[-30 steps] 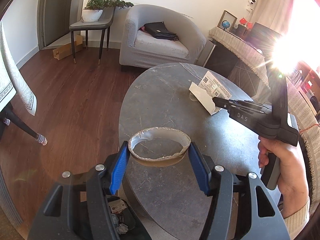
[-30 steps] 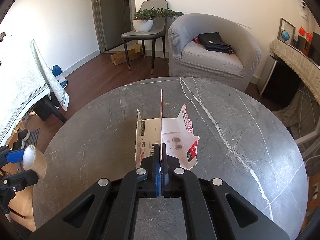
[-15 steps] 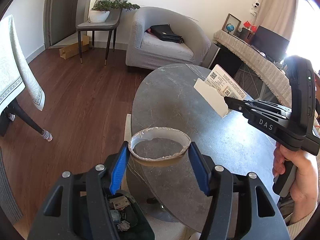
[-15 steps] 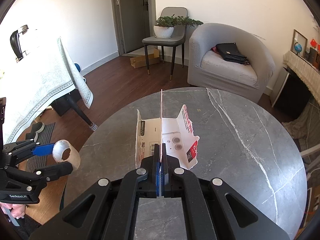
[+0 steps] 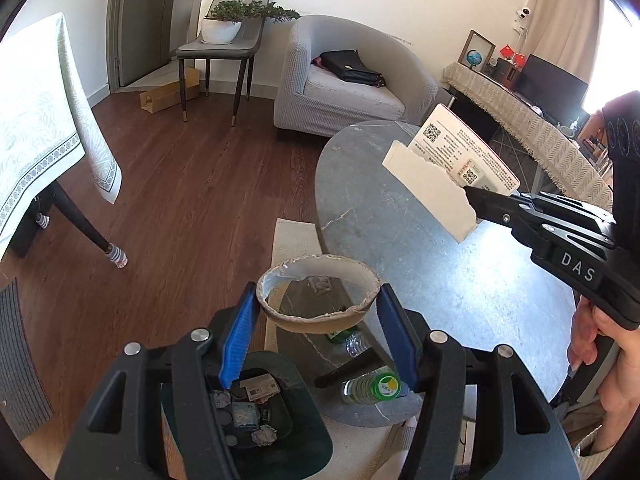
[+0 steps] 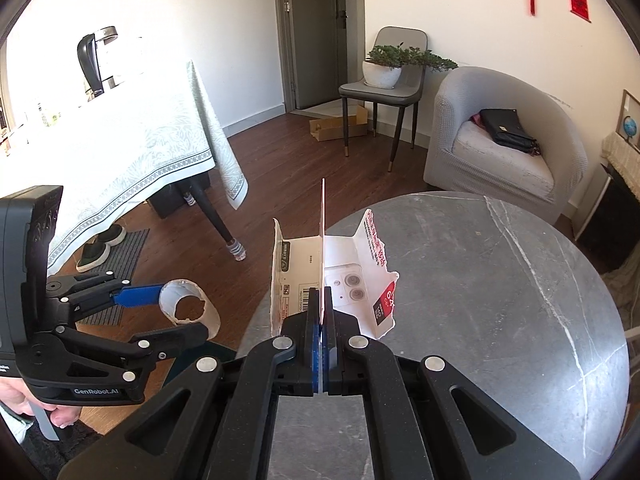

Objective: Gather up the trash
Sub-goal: 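Carry the tape roll and the cardboard box over the green bin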

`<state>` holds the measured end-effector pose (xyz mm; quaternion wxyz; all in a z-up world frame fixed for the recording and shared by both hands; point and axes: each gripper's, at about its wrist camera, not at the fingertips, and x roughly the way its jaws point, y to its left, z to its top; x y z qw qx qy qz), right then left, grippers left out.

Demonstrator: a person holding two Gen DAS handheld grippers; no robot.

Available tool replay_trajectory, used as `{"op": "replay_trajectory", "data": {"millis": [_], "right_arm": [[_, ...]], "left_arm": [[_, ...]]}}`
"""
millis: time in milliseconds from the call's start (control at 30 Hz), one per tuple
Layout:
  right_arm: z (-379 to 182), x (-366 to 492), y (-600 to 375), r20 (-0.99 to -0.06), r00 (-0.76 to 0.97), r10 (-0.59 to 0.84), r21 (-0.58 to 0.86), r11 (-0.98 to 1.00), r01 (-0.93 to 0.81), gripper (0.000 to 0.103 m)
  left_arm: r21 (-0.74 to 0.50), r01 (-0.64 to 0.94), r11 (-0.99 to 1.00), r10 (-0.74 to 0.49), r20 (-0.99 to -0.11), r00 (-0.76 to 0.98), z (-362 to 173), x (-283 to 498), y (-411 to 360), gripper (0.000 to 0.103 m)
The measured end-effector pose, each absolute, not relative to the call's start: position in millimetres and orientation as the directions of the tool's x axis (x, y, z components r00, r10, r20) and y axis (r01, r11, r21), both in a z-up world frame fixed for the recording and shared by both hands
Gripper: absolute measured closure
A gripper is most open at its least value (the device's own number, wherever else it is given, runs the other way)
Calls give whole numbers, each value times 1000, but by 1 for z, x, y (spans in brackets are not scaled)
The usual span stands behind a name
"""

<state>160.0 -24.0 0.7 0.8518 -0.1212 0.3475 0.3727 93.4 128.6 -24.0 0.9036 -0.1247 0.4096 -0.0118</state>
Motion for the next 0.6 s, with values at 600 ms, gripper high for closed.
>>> {"op": "replay_trajectory", "data": {"millis": [600], "right_arm": [[-26, 99, 46, -744, 347, 571, 43, 560, -828, 103]], "left_arm": [[-244, -189, 951, -100, -823, 559, -80, 47, 188, 41]]}}
